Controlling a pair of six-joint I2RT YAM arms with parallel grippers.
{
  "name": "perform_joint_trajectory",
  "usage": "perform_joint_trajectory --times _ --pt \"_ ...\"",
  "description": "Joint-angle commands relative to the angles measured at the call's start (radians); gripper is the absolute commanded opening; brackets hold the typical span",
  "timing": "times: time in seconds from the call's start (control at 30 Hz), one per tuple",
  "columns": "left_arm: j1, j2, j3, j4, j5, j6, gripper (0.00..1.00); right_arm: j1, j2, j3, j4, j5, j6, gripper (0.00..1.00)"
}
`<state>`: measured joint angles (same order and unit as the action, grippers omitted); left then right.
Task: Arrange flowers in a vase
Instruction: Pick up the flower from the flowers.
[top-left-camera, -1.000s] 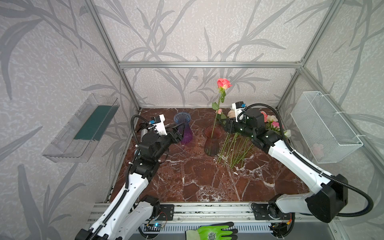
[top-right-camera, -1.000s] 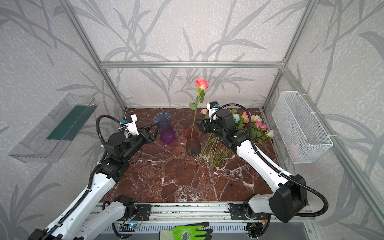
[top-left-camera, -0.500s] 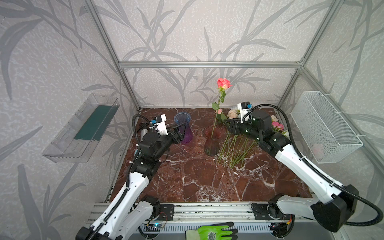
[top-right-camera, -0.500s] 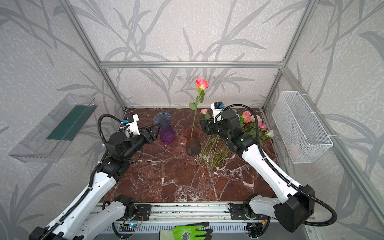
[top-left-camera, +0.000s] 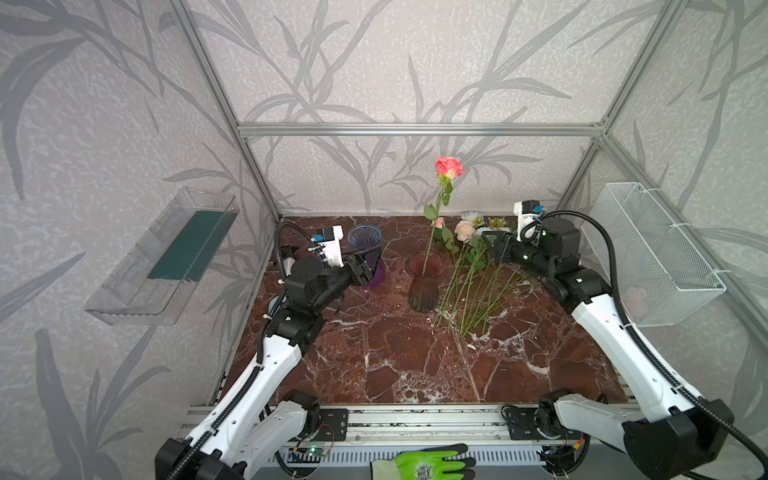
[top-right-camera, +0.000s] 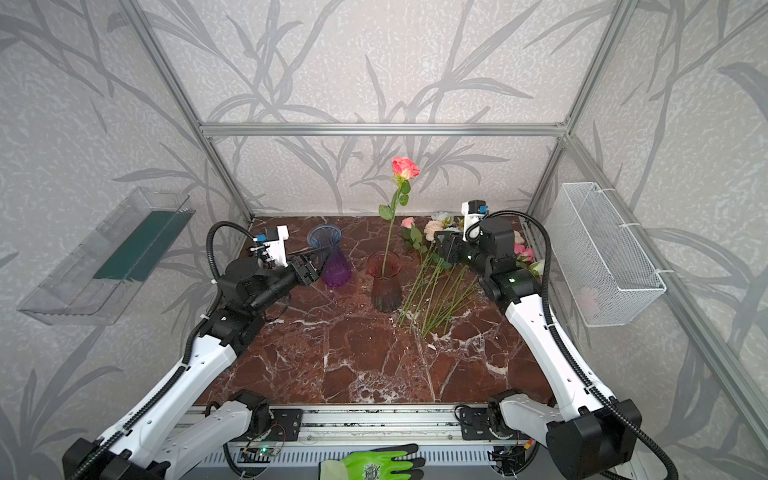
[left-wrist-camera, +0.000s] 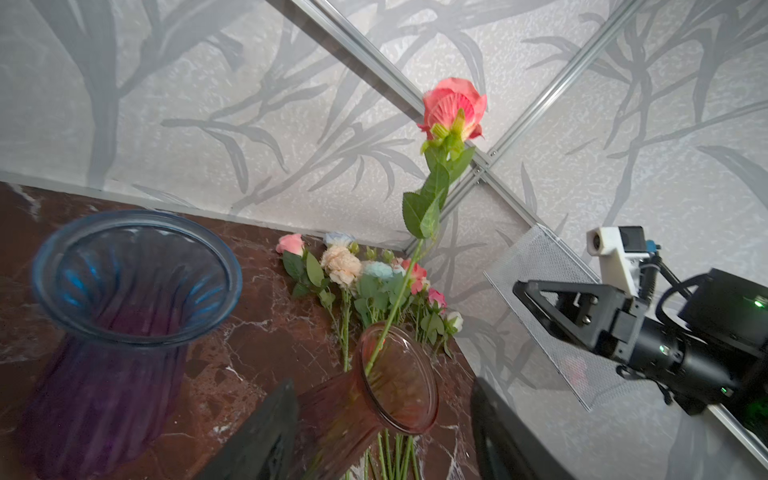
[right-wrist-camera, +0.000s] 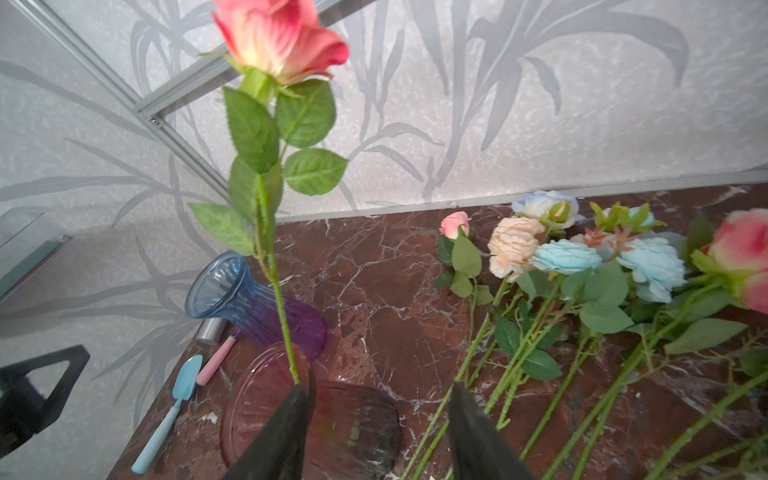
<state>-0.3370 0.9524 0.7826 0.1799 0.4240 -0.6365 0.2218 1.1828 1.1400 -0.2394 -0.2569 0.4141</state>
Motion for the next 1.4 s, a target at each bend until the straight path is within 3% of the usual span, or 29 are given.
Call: perform_joint_trajectory --times 0.0,0.1,0.2,0.4,0.6,1.0,1.27,1.37 --pt "-0.036 0.024 0.045 -0.003 0.090 -0.001 0.66 -0.047 0.081 -0.021 -0.029 -0.073 0.020 0.40" --pt "-0.082 0.056 0.066 -0.017 0.148 0.004 0.65 -0.055 0.185 -0.006 -0.027 -0.085 0.017 0.26" --pt "-0.131 0.094 0.086 -0.032 0.203 0.011 0.65 -0.055 0.312 0.010 -0.005 -0.093 0.039 0.21" --pt "-0.204 0.132 0.096 -0.057 0.220 0.023 0.65 -0.055 0.547 0.067 0.021 -0.088 0.101 0.19" --pt "-0.214 0.114 0.096 -0.068 0.205 0.039 0.65 -0.053 0.700 0.120 0.013 -0.097 0.130 0.20" --pt "-0.215 0.092 0.094 -0.076 0.182 0.055 0.65 -0.053 0.805 0.161 0.014 -0.106 0.138 0.27" --pt "-0.215 0.088 0.092 -0.080 0.173 0.062 0.65 -0.056 0.731 0.125 0.041 -0.084 0.149 0.03" --pt "-0.214 0.085 0.091 -0.083 0.170 0.067 0.65 -0.059 0.672 0.091 0.075 -0.102 0.165 0.01"
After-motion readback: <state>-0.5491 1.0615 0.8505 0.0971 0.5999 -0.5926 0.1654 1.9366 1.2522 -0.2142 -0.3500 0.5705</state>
